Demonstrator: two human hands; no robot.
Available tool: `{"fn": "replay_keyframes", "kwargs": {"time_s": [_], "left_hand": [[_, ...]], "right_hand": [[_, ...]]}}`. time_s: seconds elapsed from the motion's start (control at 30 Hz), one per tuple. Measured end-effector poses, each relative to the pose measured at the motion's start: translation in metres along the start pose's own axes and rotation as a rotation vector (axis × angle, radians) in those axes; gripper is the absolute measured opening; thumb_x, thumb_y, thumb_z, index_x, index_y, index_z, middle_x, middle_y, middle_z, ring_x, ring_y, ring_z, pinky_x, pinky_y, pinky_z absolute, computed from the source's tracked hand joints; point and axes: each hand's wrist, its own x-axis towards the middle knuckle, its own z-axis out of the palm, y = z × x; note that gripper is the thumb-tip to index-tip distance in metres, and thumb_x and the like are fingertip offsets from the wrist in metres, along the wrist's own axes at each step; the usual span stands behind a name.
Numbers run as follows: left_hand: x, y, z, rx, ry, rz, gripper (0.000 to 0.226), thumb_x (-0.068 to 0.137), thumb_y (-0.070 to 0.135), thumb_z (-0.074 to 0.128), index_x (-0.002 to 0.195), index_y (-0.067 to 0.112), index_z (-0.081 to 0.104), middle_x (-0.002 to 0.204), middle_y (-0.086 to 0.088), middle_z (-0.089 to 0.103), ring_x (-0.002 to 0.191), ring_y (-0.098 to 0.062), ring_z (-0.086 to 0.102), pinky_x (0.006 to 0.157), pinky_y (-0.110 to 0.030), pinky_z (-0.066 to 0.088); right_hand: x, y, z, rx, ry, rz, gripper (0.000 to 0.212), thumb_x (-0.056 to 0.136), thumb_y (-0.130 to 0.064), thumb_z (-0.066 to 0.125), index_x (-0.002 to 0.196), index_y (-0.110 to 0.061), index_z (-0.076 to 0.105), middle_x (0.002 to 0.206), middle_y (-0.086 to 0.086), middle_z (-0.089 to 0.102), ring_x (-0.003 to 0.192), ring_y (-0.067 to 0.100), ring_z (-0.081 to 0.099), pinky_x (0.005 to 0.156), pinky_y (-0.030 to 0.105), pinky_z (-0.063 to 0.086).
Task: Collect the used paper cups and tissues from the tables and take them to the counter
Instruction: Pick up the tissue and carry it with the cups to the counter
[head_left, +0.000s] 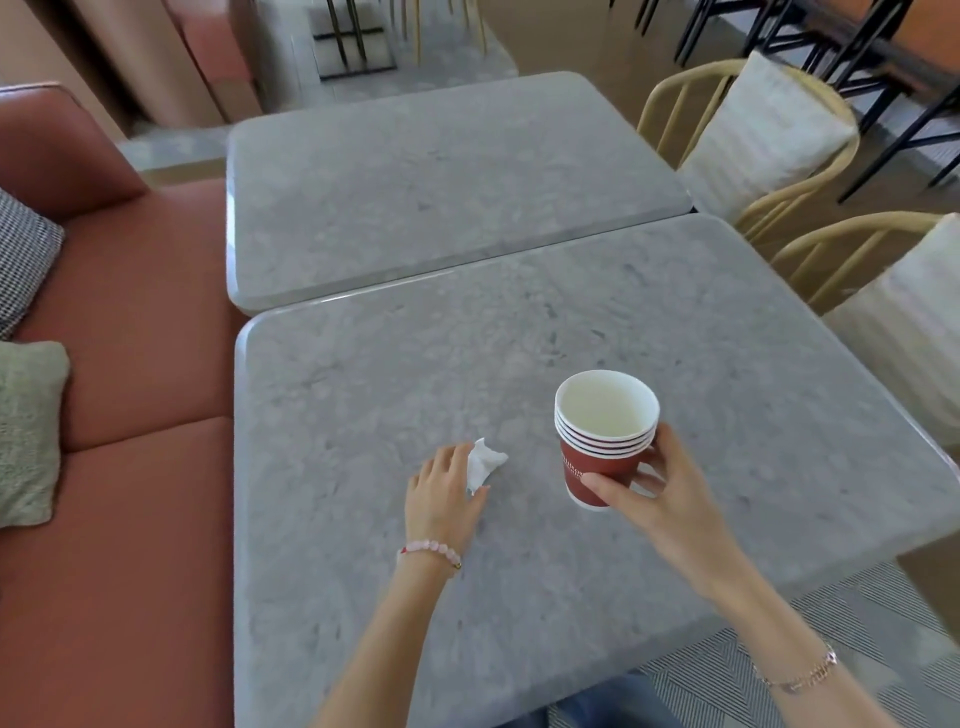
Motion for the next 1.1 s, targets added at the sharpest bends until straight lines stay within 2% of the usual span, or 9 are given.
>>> {"fn": "replay_keyframes", "kwargs": {"time_s": [0.1, 0.2, 0.37, 0.53, 0.67, 0.87, 1.0, 1.1], "left_hand": [[0.002, 0.000, 0.004, 0.009, -0.003, -0.005, 0.035, 0.085, 0.018, 0.058, 0.120, 0.015, 0.053, 0.117, -0.001, 0.055, 0.104, -0.022, 0.053, 0.083, -0.029, 0.038], [0.004, 0.002, 0.006, -0.031, 0.013, -0.005, 0.022, 0.085, 0.010, 0.058, 0.107, 0.009, 0.058, 0.106, -0.006, 0.058, 0.095, -0.026, 0.055, 0.074, -0.032, 0.041], [0.003, 0.006, 0.003, -0.098, 0.075, -0.001, 0.012, 0.085, 0.004, 0.058, 0.096, 0.005, 0.062, 0.097, -0.009, 0.060, 0.086, -0.029, 0.057, 0.062, -0.033, 0.040], [0.000, 0.017, -0.013, -0.153, 0.167, 0.045, 0.012, 0.082, 0.005, 0.064, 0.094, 0.004, 0.064, 0.095, -0.009, 0.063, 0.082, -0.029, 0.059, 0.059, -0.038, 0.046], [-0.002, 0.035, -0.032, -0.191, 0.266, 0.110, 0.012, 0.079, 0.004, 0.068, 0.091, 0.006, 0.065, 0.090, -0.006, 0.064, 0.073, -0.025, 0.060, 0.055, -0.032, 0.043], [-0.003, 0.061, -0.056, -0.177, 0.338, 0.217, 0.013, 0.078, 0.002, 0.070, 0.091, 0.007, 0.067, 0.088, -0.005, 0.065, 0.070, -0.022, 0.060, 0.053, -0.030, 0.045], [-0.004, 0.079, -0.067, -0.185, 0.363, 0.292, 0.014, 0.078, 0.003, 0.070, 0.091, 0.009, 0.067, 0.087, -0.004, 0.065, 0.069, -0.021, 0.060, 0.053, -0.029, 0.045], [-0.004, 0.094, -0.070, -0.172, 0.360, 0.357, 0.016, 0.078, 0.004, 0.071, 0.093, 0.008, 0.067, 0.088, -0.005, 0.066, 0.070, -0.024, 0.062, 0.055, -0.031, 0.047]], "right_hand": [[-0.002, 0.001, -0.003, 0.001, 0.006, 0.002, 0.057, 0.067, -0.015, 0.083, 0.111, -0.034, 0.052, 0.110, -0.010, 0.064, 0.096, -0.002, 0.063, 0.077, 0.010, 0.049], [-0.005, 0.002, -0.005, 0.002, 0.011, 0.008, 0.059, 0.067, -0.016, 0.083, 0.114, -0.034, 0.051, 0.111, -0.009, 0.064, 0.096, -0.003, 0.063, 0.077, 0.009, 0.049], [-0.007, 0.001, -0.008, -0.008, 0.017, 0.011, 0.057, 0.067, -0.021, 0.083, 0.111, -0.037, 0.052, 0.109, -0.012, 0.065, 0.097, -0.002, 0.063, 0.082, 0.019, 0.049], [-0.006, 0.000, -0.012, -0.011, 0.025, 0.008, 0.056, 0.067, -0.022, 0.082, 0.112, -0.037, 0.052, 0.110, -0.011, 0.065, 0.098, -0.002, 0.062, 0.083, 0.020, 0.047], [-0.005, -0.001, -0.018, -0.006, 0.034, -0.008, 0.055, 0.067, -0.025, 0.084, 0.110, -0.040, 0.052, 0.110, -0.012, 0.065, 0.097, -0.004, 0.062, 0.078, 0.017, 0.048], [-0.007, -0.001, -0.026, 0.009, 0.060, -0.043, 0.055, 0.064, -0.031, 0.084, 0.107, -0.046, 0.052, 0.107, -0.014, 0.066, 0.098, -0.002, 0.063, 0.083, 0.023, 0.047], [-0.012, -0.001, -0.035, 0.015, 0.082, -0.054, 0.055, 0.067, -0.026, 0.084, 0.106, -0.048, 0.052, 0.107, -0.014, 0.066, 0.097, -0.003, 0.063, 0.081, 0.020, 0.047], [-0.017, -0.001, -0.046, 0.028, 0.117, -0.042, 0.055, 0.068, -0.022, 0.082, 0.110, -0.040, 0.052, 0.109, -0.010, 0.065, 0.096, -0.004, 0.062, 0.080, 0.018, 0.046]]}}
